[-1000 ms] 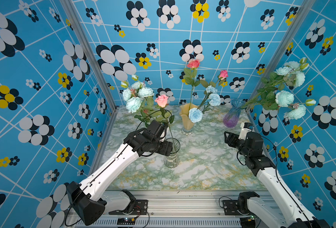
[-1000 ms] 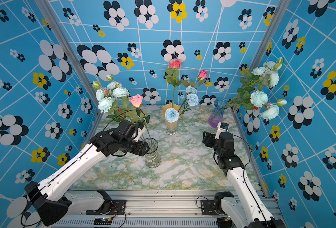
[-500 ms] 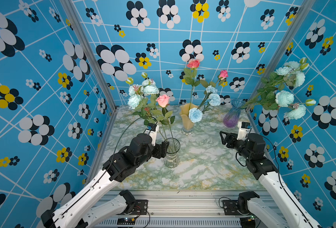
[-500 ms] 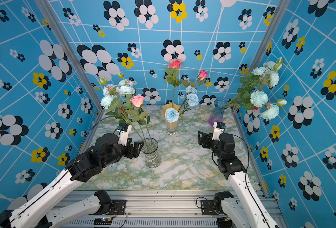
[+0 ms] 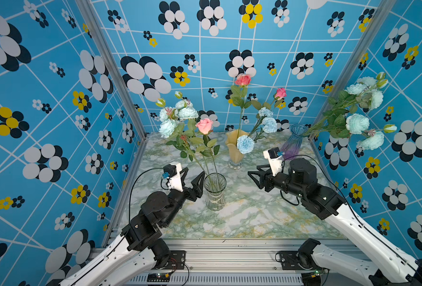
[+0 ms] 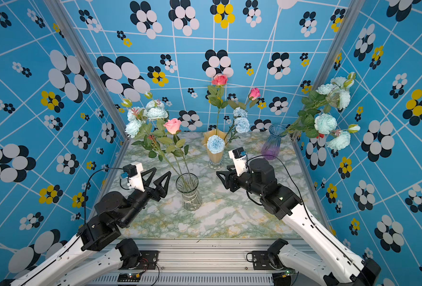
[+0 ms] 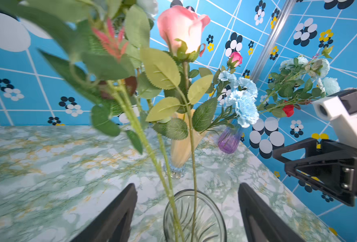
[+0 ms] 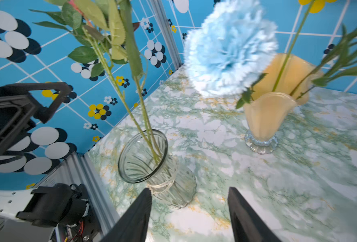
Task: Pick out blue flowers from the vase
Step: Pick up the flower from the vase.
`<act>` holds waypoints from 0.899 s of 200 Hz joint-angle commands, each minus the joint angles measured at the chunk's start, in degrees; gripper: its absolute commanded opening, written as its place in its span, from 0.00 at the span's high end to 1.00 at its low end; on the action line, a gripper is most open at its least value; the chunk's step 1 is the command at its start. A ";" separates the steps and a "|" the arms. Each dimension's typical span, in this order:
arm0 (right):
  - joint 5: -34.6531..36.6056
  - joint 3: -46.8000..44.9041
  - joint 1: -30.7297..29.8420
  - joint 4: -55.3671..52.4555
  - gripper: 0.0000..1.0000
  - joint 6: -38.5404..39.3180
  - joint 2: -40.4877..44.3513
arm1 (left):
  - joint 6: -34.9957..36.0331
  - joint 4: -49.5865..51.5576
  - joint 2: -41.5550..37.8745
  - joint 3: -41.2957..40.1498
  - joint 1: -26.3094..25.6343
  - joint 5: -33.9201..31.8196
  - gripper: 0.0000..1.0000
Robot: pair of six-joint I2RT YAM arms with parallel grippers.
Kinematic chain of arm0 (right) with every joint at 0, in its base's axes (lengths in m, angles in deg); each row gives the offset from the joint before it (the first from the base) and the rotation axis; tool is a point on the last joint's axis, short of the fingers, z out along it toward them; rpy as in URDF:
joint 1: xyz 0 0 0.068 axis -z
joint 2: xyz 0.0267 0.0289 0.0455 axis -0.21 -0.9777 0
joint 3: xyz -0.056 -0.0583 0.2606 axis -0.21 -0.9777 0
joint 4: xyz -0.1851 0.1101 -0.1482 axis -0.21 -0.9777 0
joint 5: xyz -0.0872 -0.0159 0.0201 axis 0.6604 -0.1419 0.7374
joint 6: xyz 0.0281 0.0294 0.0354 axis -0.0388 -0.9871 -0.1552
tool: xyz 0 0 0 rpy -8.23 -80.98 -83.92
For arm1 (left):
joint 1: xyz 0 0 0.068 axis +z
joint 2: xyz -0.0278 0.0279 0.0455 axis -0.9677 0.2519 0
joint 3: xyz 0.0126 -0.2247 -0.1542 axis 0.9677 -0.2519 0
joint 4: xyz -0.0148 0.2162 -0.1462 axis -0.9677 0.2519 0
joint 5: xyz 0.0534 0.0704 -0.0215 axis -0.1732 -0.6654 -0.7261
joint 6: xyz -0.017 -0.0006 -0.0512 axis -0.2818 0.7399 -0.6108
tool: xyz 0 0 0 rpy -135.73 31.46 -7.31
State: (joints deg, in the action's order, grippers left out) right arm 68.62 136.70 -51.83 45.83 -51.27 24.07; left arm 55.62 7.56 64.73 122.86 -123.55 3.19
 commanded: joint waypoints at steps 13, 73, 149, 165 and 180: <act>8.11 8.61 -9.08 -6.12 0.44 5.07 -7.47 | 2.70 -3.16 -10.77 -7.07 0.36 -13.23 0.27; 15.30 23.04 -20.11 -5.79 0.54 7.88 -22.49 | -1.16 -2.43 -9.80 -11.94 9.84 -10.53 0.29; 17.74 35.10 -20.68 -2.34 0.56 7.48 -33.71 | -19.71 -7.26 4.82 -14.49 39.99 27.93 0.20; 18.43 35.38 -20.77 -2.72 0.56 7.88 -34.45 | -19.39 -7.29 5.45 -14.21 39.97 28.43 0.19; 19.58 33.85 -20.76 -2.37 0.56 7.95 -34.56 | -19.16 -7.73 6.82 -13.79 39.97 29.13 0.17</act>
State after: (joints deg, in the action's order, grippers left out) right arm 85.51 170.51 -72.35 43.03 -44.06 -10.14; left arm 38.25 3.03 70.50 108.20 -84.03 26.53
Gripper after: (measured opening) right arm 0.442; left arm 0.818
